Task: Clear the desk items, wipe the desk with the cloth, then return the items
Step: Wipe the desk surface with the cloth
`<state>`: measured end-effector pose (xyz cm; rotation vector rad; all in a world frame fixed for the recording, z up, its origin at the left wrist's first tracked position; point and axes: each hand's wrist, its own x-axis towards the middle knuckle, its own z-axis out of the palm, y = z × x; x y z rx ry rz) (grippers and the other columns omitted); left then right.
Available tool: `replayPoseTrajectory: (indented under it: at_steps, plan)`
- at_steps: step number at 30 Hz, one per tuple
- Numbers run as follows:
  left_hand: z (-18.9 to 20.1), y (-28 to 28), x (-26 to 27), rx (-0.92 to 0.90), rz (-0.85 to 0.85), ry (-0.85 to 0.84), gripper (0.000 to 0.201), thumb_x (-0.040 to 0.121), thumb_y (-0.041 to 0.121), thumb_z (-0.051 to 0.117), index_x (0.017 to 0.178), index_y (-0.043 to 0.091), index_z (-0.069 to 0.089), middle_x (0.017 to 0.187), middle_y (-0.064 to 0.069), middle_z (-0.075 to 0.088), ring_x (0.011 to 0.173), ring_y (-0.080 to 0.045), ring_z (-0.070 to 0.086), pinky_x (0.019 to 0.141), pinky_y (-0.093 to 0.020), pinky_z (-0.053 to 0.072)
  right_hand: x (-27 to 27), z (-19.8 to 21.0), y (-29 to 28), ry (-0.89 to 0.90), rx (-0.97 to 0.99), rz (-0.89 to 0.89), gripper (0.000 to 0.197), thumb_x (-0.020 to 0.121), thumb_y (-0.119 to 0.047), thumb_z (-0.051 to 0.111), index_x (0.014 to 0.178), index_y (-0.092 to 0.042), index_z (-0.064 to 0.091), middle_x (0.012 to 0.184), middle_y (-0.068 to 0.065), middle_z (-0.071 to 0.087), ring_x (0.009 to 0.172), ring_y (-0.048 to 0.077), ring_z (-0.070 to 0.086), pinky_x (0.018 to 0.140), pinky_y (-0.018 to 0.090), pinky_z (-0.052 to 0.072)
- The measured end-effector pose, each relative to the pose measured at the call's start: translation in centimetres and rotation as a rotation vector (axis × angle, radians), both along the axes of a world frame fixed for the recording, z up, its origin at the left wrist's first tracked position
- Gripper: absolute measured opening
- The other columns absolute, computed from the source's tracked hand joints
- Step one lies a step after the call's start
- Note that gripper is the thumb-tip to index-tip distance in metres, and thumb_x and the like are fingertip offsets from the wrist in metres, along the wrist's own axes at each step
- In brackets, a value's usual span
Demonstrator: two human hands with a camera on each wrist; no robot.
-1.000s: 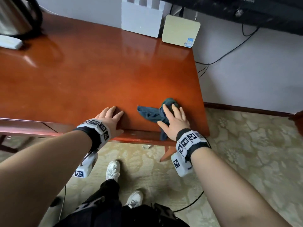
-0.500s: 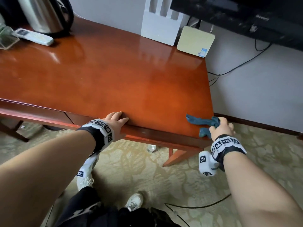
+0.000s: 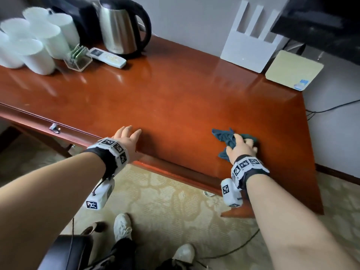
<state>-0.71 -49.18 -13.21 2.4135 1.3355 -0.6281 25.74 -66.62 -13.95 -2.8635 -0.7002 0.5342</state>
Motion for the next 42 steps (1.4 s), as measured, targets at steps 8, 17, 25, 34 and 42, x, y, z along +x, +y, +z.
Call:
replayPoseTrajectory:
  at_steps: [8,17,25,34,42]
  plan:
    - [-1.5,8.2,-6.4,0.088,0.116,-0.014,0.078,0.088,0.048,0.053,0.15,0.027,0.01,0.158,-0.003,0.001,0.146,-0.026,-0.002,0.12,-0.038,0.01,-15.8,0.4,14.2,0.091,0.052,0.784,0.044,0.09,-0.022,0.051,0.133,-0.028,0.042,0.133,0.007,0.037,0.119,0.035,0.035,0.091,0.04,0.043]
    - [-1.8,13.2,-9.2,0.079,0.122,-0.064,0.078,0.088,0.053,0.051,0.15,0.032,0.009,0.158,-0.003,-0.001,0.146,-0.025,-0.003,0.118,-0.038,0.007,-14.7,3.5,18.6,0.099,0.184,0.589,0.044,0.088,-0.025,0.05,0.131,-0.026,0.04,0.131,0.008,0.04,0.12,0.033,0.039,0.092,0.038,0.039]
    - [-2.0,14.6,-10.6,0.053,-0.017,-0.021,0.079,0.088,0.06,0.044,0.149,0.036,0.0,0.158,-0.002,-0.004,0.146,-0.026,0.0,0.116,-0.04,0.013,-12.9,-0.2,21.6,-0.012,-0.047,0.246,0.042,0.093,-0.032,0.051,0.132,-0.024,0.039,0.137,0.013,0.032,0.122,0.036,0.035,0.096,0.04,0.038]
    - [-1.8,19.7,-16.8,0.088,0.303,-0.116,0.105,0.072,0.059,0.067,0.151,0.02,0.008,0.158,-0.009,0.003,0.146,-0.028,-0.002,0.12,-0.037,0.004,-26.0,1.1,28.1,0.174,-0.059,1.009,0.04,0.09,-0.025,0.052,0.129,-0.024,0.043,0.128,0.008,0.036,0.114,0.033,0.039,0.085,0.036,0.041]
    - [-2.6,23.1,-20.4,0.035,0.269,-0.057,0.119,0.062,0.057,0.076,0.15,0.032,0.0,0.159,-0.004,-0.009,0.147,-0.023,-0.007,0.121,-0.037,0.008,-20.8,2.5,33.4,0.049,0.152,0.446,0.04,0.09,-0.024,0.051,0.129,-0.022,0.042,0.132,0.011,0.037,0.119,0.035,0.041,0.097,0.039,0.039]
